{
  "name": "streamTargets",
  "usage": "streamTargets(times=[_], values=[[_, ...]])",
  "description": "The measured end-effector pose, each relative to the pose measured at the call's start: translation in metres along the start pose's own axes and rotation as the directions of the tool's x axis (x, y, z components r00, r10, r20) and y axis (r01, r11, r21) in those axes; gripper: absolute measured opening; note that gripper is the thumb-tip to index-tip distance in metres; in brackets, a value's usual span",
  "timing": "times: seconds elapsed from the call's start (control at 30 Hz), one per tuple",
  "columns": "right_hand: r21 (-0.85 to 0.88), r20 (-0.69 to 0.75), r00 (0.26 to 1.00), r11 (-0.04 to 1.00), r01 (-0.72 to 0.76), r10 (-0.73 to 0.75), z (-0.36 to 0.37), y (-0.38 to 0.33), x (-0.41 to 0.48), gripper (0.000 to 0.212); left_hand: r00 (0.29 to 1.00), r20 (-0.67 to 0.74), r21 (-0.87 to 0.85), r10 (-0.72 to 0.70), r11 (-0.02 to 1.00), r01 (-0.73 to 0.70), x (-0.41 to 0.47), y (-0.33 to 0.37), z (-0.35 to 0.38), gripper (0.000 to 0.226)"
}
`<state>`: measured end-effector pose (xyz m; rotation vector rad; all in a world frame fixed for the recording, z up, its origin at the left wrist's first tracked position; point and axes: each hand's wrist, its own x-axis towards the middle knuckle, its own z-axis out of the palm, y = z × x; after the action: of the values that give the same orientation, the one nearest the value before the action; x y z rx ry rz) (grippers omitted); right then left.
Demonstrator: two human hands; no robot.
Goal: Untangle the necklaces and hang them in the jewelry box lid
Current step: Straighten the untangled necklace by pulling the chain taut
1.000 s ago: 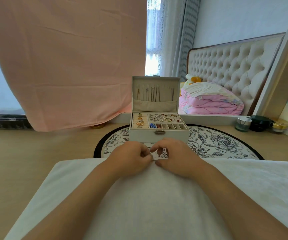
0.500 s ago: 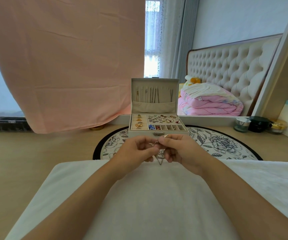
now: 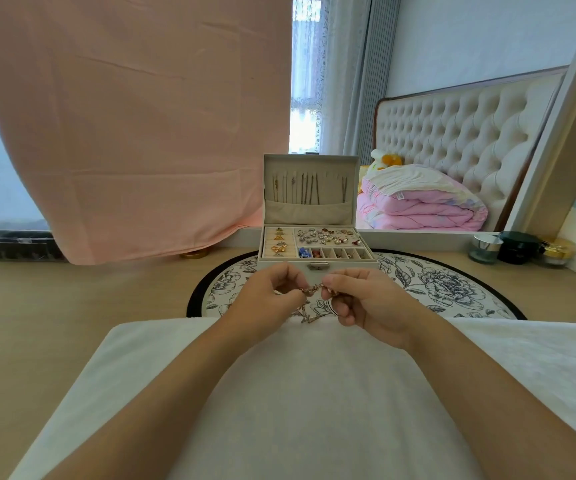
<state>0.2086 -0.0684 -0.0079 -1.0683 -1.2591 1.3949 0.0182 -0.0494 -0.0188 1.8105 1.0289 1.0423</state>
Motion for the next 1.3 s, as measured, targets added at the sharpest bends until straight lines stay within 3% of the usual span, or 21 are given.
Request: streamTargets(times=[0.13, 0.33, 0.53, 0.63, 0.73, 0.97, 1.17, 1.3], values=[[0.031, -0.012, 0.998, 0.998, 0.055, -0.055, -0.003, -0.001, 0.001, 0.007, 0.998, 0.054, -0.172, -0.016, 0.985, 0.025, -0.001, 0.002, 0.000, 0.018], [0.033, -0.004, 0.996, 0.995, 0.094, -0.094, -0.005, -0.002, 0.000, 0.005, 0.999, 0.021, -0.113, -0.042, 0.993, 0.044, 0.003, -0.001, 0.000, 0.012], [-0.356, -0.048, 0.958, 0.901, 0.248, -0.282, 0.000, 0.002, 0.001, 0.017, 0.993, 0.056, -0.106, -0.109, 0.988, 0.114, 0.004, -0.003, 0.001, 0.013], [-0.480, -0.102, 0.938, 0.843, 0.244, -0.330, 0.004, 0.004, 0.003, 0.026, 0.993, 0.051, -0.084, -0.110, 0.990, 0.114, 0.003, -0.005, 0.002, 0.013], [-0.569, -0.143, 0.920, 0.791, 0.226, -0.365, 0.003, 0.005, 0.003, 0.019, 0.994, 0.034, -0.084, -0.101, 0.991, 0.103, 0.002, -0.004, 0.003, 0.012], [-0.607, -0.064, 0.931, 0.754, 0.250, -0.360, 0.000, 0.006, 0.002, 0.006, 0.995, -0.021, -0.081, -0.101, 0.992, 0.099, 0.002, -0.004, 0.005, 0.012], [-0.487, -0.150, 0.971, 0.868, 0.090, -0.185, 0.004, 0.005, 0.001, 0.008, 0.995, -0.033, -0.106, -0.099, 0.990, 0.095, 0.001, -0.004, 0.005, 0.007], [-0.561, -0.159, 0.977, 0.827, 0.032, -0.145, 0.006, 0.007, -0.002, 0.012, 0.994, -0.022, -0.085, -0.107, 0.991, 0.105, 0.001, -0.006, 0.005, 0.006]])
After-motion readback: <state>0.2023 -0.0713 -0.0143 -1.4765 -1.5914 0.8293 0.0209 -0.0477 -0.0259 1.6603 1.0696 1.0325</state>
